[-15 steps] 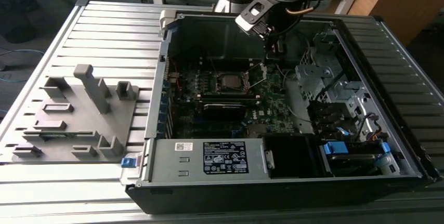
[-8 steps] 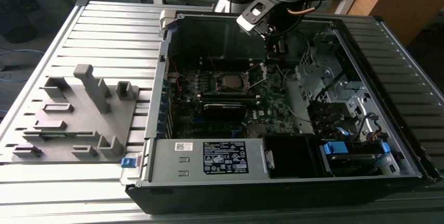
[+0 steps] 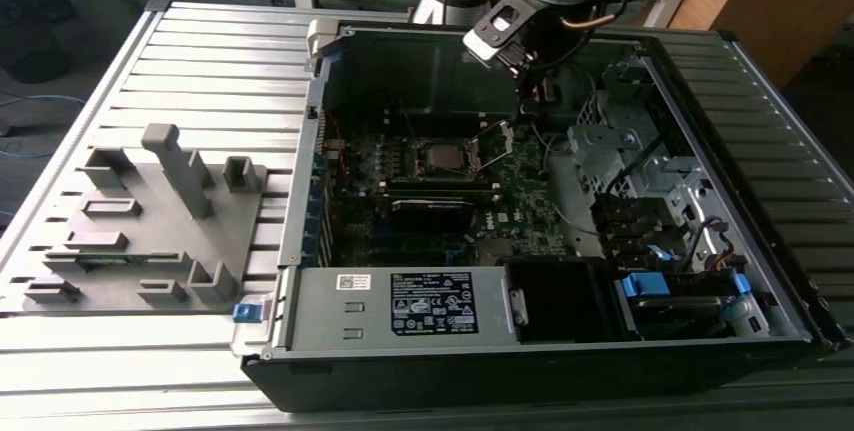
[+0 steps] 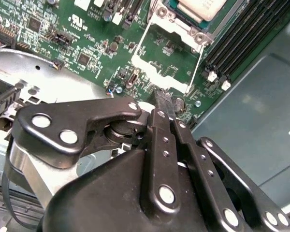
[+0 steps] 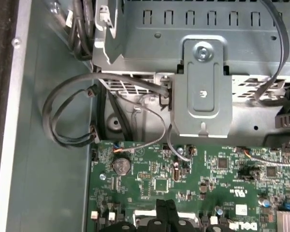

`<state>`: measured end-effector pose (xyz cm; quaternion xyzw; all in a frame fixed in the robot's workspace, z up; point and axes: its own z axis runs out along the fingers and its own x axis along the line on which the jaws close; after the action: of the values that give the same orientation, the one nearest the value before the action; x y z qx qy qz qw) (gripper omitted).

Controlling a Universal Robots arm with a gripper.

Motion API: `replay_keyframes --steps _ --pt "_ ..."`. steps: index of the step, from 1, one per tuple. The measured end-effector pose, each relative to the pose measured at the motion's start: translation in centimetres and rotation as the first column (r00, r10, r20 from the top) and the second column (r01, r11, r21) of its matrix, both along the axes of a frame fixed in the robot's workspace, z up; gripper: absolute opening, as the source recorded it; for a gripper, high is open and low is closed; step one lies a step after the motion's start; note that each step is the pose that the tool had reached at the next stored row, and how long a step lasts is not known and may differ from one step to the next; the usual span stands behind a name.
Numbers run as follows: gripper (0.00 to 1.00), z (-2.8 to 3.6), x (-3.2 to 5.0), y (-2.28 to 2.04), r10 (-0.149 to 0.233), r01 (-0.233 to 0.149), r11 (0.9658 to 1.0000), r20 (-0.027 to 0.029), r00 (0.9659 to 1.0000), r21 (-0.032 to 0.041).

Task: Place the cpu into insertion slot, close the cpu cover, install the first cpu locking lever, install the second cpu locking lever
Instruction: 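Close the cpu cover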

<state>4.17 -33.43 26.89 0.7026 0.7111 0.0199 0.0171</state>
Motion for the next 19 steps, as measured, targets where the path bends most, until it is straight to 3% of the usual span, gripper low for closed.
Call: replay_keyframes --steps 7,19 --pt "0.1 -0.68 0.19 0.0 -0.006 0.006 1.0 0.0 1.0 0.0" --pt "0.1 -0.88 0.33 0.0 -0.007 0.007 1.0 -0.0001 1.0 0.0"
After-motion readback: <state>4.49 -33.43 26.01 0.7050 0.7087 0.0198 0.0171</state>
